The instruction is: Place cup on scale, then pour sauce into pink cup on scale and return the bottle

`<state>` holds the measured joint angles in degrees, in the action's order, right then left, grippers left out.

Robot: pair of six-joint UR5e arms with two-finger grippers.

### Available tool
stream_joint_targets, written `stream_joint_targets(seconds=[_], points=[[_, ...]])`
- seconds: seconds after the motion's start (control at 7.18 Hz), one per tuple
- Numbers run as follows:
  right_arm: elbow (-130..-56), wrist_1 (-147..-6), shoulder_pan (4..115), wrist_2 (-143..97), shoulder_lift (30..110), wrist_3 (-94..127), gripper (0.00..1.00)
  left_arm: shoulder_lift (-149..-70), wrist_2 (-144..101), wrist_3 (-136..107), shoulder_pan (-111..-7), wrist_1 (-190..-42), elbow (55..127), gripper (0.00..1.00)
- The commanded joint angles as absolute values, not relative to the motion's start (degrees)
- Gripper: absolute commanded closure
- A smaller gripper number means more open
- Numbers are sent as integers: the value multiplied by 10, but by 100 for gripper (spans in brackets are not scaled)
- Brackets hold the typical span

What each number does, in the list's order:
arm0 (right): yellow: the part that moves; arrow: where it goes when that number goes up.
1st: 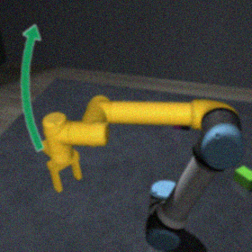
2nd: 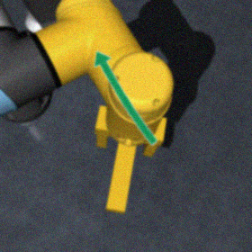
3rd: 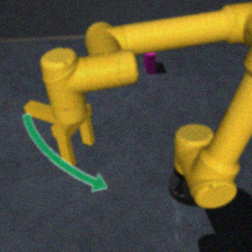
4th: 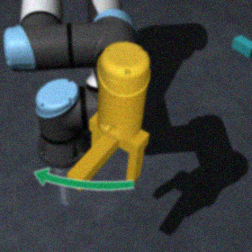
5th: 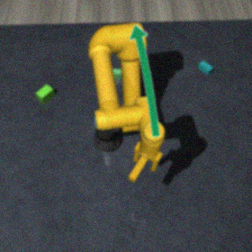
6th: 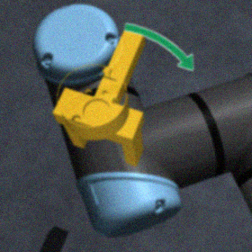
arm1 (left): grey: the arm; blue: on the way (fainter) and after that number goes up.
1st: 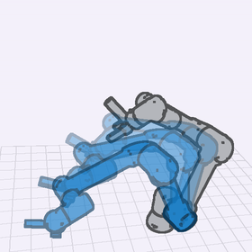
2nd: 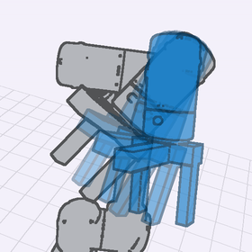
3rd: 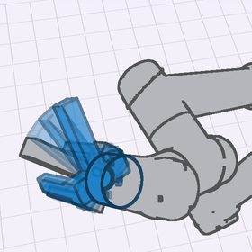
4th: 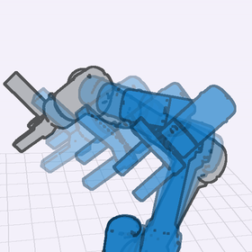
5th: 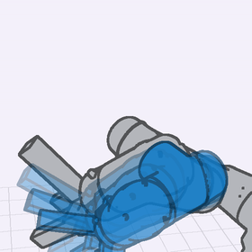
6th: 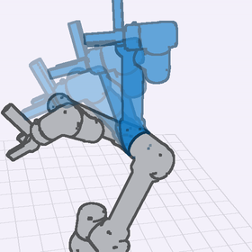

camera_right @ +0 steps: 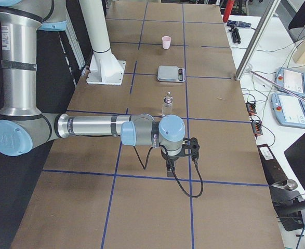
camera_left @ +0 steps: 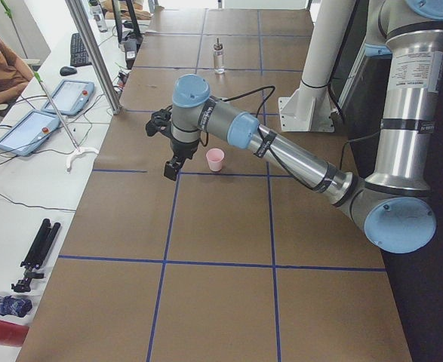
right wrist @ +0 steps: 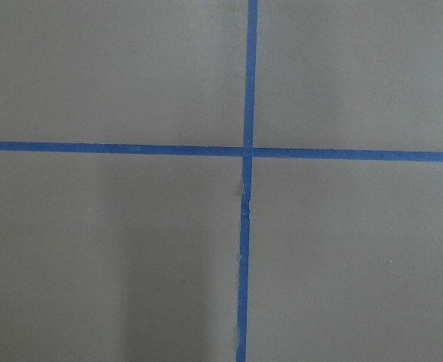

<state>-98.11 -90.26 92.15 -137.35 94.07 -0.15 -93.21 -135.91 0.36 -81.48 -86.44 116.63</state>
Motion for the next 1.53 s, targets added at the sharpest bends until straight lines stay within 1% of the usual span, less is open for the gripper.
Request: stream_joint_targets(seconds=[0.0,0.14,0.28,0.7,0.97,1.39], points=[[-984,-905,921,-1373,936,0,0,-941,-1355,-225,-718,-880,1178,0],[-984,-906,920,-1373,935,0,0,-947,-1342,-323,-667,-892,1191,0],[-983,-906,919,-1372,934,0,0,-961,-1337,-375,-638,-899,1189,0],[-984,-904,919,-1376,933,27,0,-964,-1227,-572,-529,-997,1155,0],[-984,-904,919,-1375,933,27,0,-967,-1216,-592,-504,-1038,1111,0],[-984,-904,919,-1375,933,27,0,-973,-1216,-589,-483,-1050,1083,0]])
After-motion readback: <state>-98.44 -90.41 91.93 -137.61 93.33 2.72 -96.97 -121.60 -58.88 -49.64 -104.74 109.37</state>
